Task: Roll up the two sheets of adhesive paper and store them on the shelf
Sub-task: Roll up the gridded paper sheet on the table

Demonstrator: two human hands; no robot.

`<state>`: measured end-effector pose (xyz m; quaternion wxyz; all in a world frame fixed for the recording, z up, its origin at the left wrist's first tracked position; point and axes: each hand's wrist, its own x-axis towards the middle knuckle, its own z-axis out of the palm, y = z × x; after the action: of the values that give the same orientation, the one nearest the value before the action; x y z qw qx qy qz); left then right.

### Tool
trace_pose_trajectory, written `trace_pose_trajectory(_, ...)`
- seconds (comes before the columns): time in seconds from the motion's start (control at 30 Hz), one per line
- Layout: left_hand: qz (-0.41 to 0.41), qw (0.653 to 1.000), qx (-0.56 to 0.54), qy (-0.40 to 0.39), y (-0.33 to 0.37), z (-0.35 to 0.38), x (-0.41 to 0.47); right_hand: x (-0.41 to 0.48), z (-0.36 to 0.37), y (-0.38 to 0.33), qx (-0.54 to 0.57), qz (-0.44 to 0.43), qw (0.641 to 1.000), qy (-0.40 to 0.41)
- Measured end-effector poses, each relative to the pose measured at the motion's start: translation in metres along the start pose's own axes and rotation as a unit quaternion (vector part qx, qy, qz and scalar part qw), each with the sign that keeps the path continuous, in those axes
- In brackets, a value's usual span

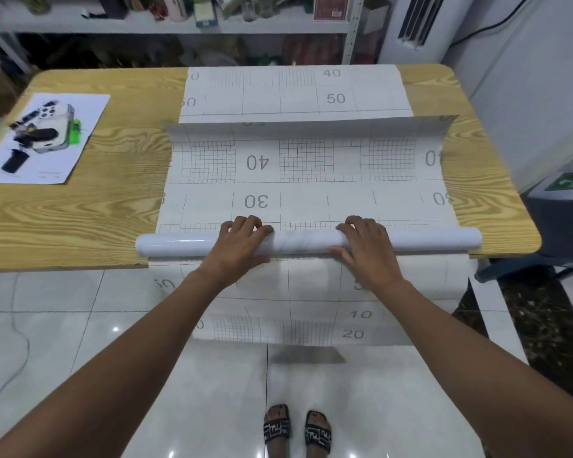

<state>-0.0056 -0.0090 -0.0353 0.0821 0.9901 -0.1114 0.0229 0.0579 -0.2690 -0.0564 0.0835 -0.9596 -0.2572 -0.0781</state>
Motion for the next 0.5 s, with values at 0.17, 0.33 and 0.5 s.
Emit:
trace_pose_trajectory(0.17,0.007,1.000,-0.005,-0.001,-0.004,0.000,0.003,0.000,0.002,-0.005,-0.007,0.023,1.000,-0.004)
trace_pose_trajectory(0.33,0.006,1.000,-0.003,-0.008,-0.008,0.002,0.007,0.000,0.003,-0.005,-0.009,0.030,0.999,-0.012)
trace_pose_trajectory(0.5,0.006,1.000,0.001,-0.014,-0.011,0.001,0.009,0.002,0.002,-0.005,0.016,0.033,0.999,0.006)
